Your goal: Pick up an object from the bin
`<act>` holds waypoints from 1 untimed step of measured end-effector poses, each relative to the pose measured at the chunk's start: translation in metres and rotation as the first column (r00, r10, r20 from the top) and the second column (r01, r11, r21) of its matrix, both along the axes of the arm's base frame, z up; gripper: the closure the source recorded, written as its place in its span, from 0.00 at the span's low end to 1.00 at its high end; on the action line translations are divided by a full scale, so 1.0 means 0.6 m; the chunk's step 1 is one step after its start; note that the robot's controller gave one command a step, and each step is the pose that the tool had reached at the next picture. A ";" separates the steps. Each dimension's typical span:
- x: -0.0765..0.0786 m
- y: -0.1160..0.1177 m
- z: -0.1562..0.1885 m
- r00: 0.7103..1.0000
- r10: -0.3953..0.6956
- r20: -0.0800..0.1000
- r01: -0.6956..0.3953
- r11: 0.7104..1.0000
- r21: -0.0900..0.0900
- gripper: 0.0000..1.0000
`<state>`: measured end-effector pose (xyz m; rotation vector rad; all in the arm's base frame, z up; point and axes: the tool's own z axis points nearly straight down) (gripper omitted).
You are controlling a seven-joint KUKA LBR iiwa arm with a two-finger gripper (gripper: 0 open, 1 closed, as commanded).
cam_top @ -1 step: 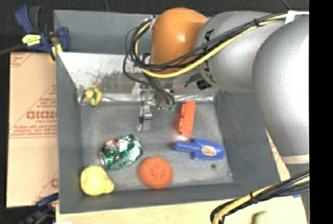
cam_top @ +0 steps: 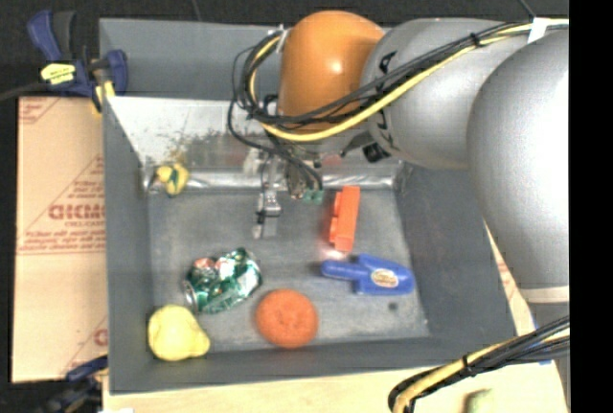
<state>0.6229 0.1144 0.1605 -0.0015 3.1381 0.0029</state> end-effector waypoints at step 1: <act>-0.082 0.031 -0.115 0.994 0.108 -0.003 -0.108 0.994 -0.002 0.00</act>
Offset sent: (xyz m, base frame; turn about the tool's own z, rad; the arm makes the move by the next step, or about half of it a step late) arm -0.0617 0.0271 -0.0089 -0.1626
